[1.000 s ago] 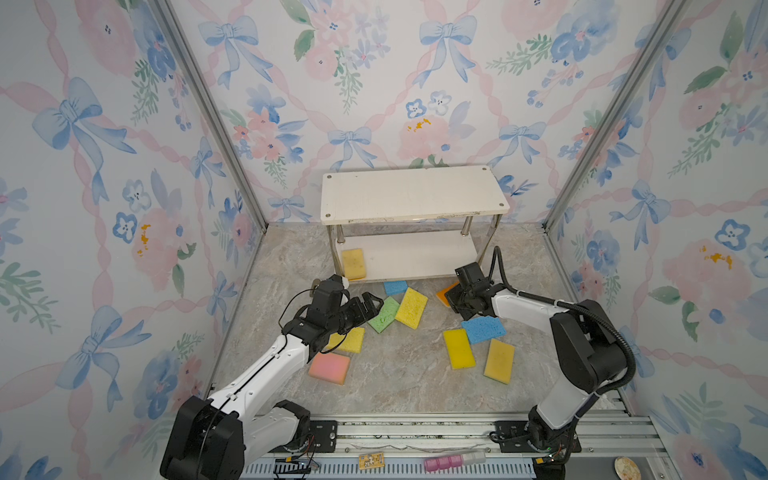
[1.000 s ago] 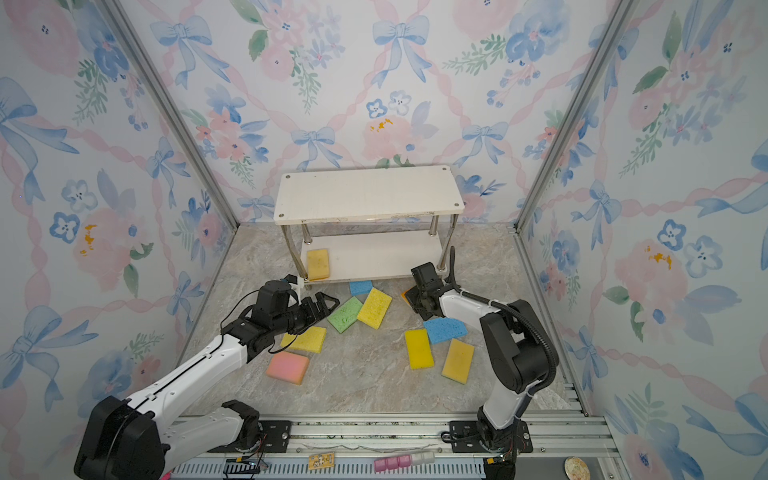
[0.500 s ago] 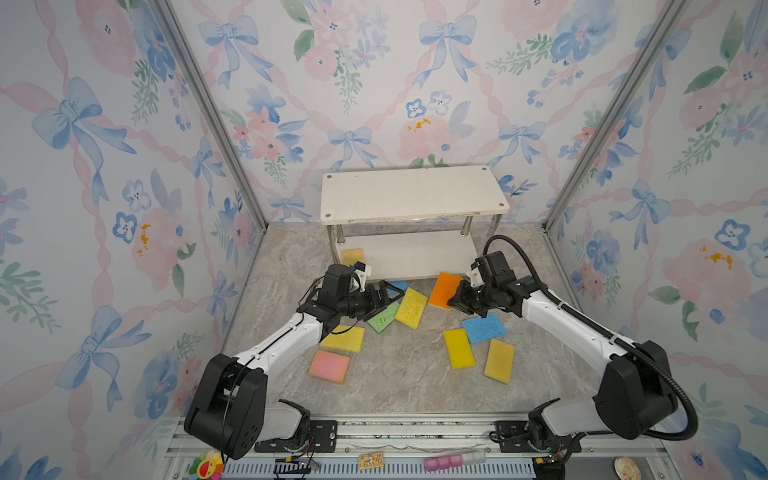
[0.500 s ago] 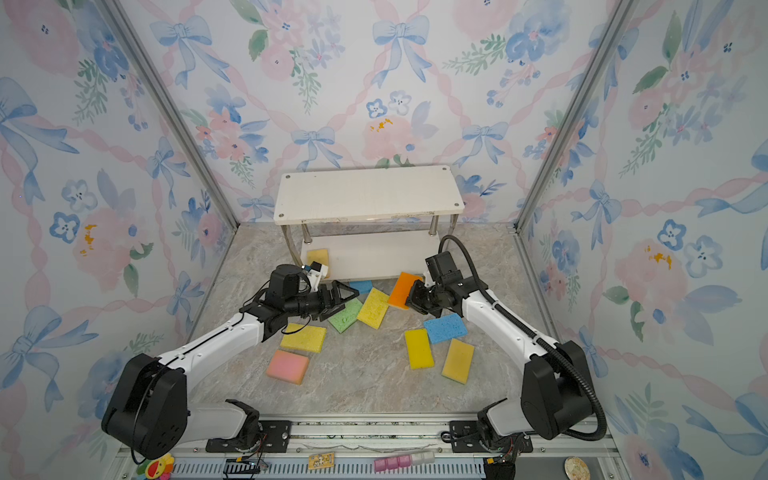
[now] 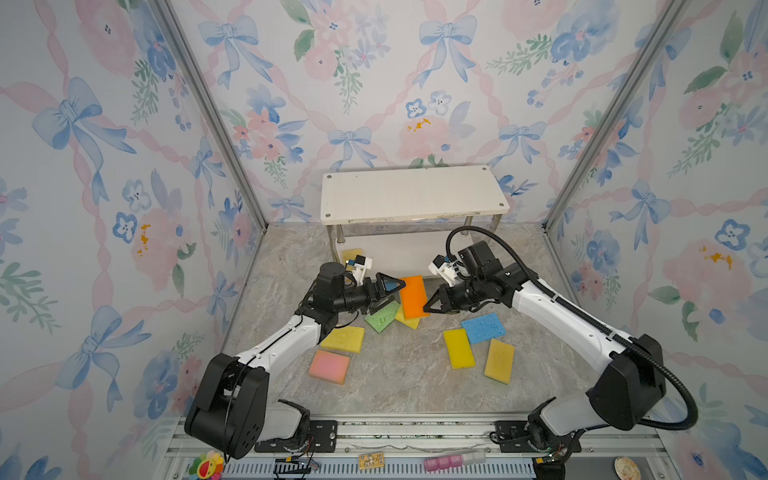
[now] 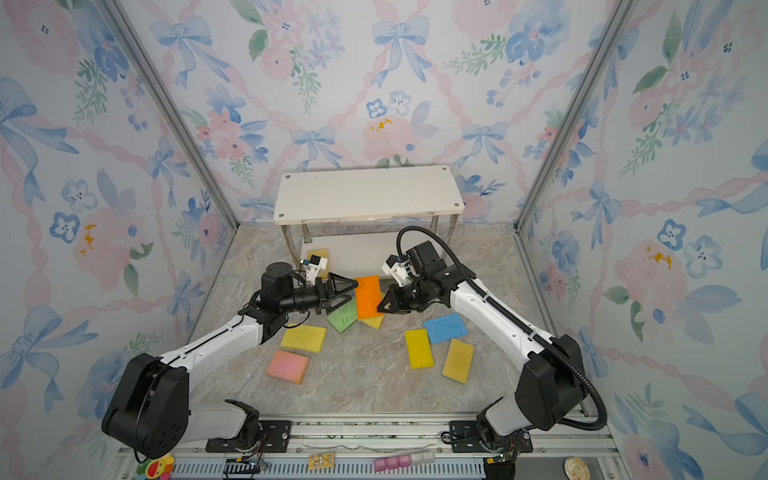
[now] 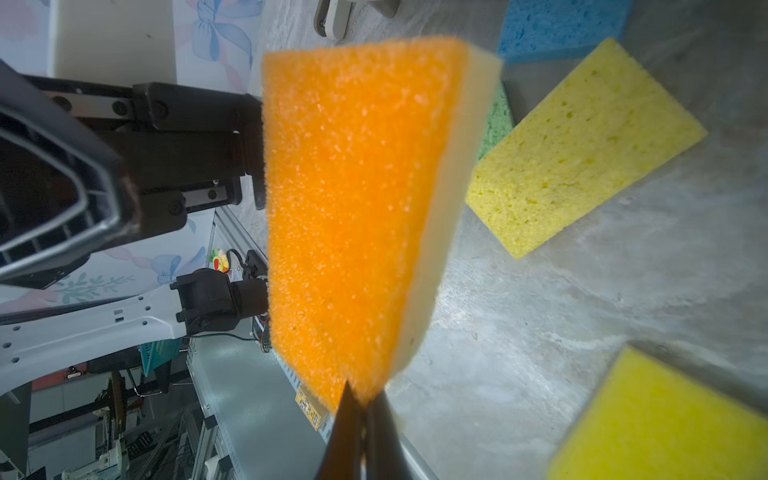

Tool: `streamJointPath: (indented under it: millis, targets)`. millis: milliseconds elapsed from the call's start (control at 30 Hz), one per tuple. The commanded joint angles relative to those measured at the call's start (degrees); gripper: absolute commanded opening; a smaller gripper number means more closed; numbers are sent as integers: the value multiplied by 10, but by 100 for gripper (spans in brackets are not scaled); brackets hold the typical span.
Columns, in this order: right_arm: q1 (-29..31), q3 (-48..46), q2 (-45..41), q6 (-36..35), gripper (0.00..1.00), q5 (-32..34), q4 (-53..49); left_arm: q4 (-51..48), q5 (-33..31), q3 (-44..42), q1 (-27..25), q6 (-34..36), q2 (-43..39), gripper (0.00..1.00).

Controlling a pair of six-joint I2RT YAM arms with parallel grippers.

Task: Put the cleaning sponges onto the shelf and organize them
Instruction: 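Lift the orange sponge toward the left gripper while the left gripper approaches, then hold the orange sponge in the right gripper beside the left gripper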

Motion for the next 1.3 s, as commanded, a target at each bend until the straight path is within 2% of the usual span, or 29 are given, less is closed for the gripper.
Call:
streamJointPath:
  millis: [0, 300, 467, 633, 733, 800, 933, 967, 1033, 1167, 1267]
  targets:
    - [13, 17, 11, -8, 0, -20, 2, 17, 6, -12, 2, -6, -13, 90]
    - [30, 13, 23, 17, 0, -20, 34, 31, 2, -14, 1, -11, -10, 69]
    - [33, 7, 22, 30, 0, -16, 45, 36, 5, -35, 3, -8, -2, 51]
    - [33, 5, 19, 36, 0, -11, 45, 43, 3, -41, 3, -12, 6, 22]
    - [33, 3, 16, 41, 1, -5, 46, 45, 3, -40, 2, -11, 5, 17]
    - [33, 3, 12, 46, 15, 4, 46, 44, 1, -41, 2, -11, 4, 14]
    - [21, -18, -16, 85, 55, 48, 62, 45, -8, -41, 4, -10, 1, 13]
    - [14, -32, -28, 110, 60, 63, 75, 45, -13, -42, 4, -12, 0, 13]
    - [3, -68, -50, 183, 61, 94, 104, 45, -18, -42, 4, -13, -3, 13]
    - [14, -157, -83, 324, 58, 67, 265, 46, -26, -44, 7, -16, -3, 12]
    - [40, -162, -81, 351, 55, 65, 295, 46, -29, -47, 10, -17, -2, 12]
